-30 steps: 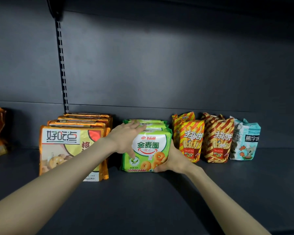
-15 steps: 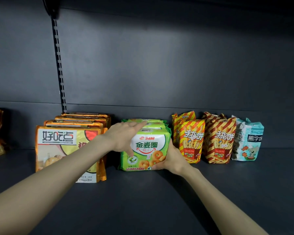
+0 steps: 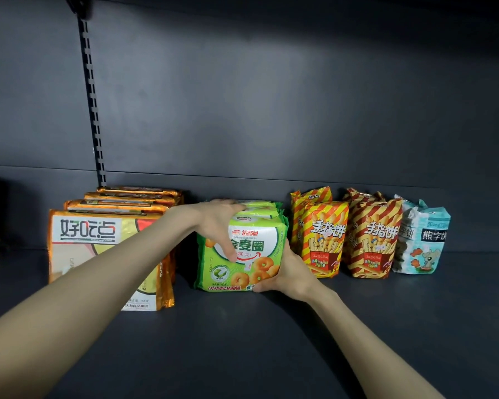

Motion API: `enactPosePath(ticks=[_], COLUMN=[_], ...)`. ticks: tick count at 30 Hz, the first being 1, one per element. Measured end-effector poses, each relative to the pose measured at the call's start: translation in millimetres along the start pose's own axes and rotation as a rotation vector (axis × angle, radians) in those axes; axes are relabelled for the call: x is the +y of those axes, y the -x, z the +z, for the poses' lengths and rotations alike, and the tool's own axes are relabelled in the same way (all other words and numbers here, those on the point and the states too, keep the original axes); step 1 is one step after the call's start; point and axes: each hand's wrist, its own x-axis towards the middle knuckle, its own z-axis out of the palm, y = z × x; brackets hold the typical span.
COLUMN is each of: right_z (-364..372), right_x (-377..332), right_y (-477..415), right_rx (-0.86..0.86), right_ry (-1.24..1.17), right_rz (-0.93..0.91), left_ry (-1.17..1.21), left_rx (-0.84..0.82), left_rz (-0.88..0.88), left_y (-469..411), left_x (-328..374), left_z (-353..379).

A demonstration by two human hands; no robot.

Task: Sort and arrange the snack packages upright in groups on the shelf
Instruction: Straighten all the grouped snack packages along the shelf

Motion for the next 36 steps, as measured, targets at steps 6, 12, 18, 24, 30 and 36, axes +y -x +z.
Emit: enactPosePath(ticks=[6,12,18,24,30,36], right_z=[2.0,3.1,4.2,4.4,-3.5,-14.2], right_x=[1.8,2.0,3.8,3.0,-5.0,-20.4], right_y=[-1.0,-4.0,-5.6,-3.5,0.4,10.6], right_rx=[0.011,0.031,0.056,0.055,0.024,0.03], right_ry=[-0.015,-0.009,0.019,0.085,0.173,0.315], right_rz=[-0.003,0.0,0.011,0.048,0.083,0.117], left_ry=[-0.046,-0.075,-0.109,-0.153,-0.253,-0.256], left_rx=[0.033,0.046,0.052,0.046,0.133,0.157], left_rz=[0.016,0.009,-0.007,-0.034,-0.034,-0.065], left_y=[-0.6,0.9,0.4,5.2,14.6,28.5], left_x=[-1.9,0.2,1.9,7.2,17.8,23.6], left_z=[5.3,3.5,4.8,4.3,3.8,3.4])
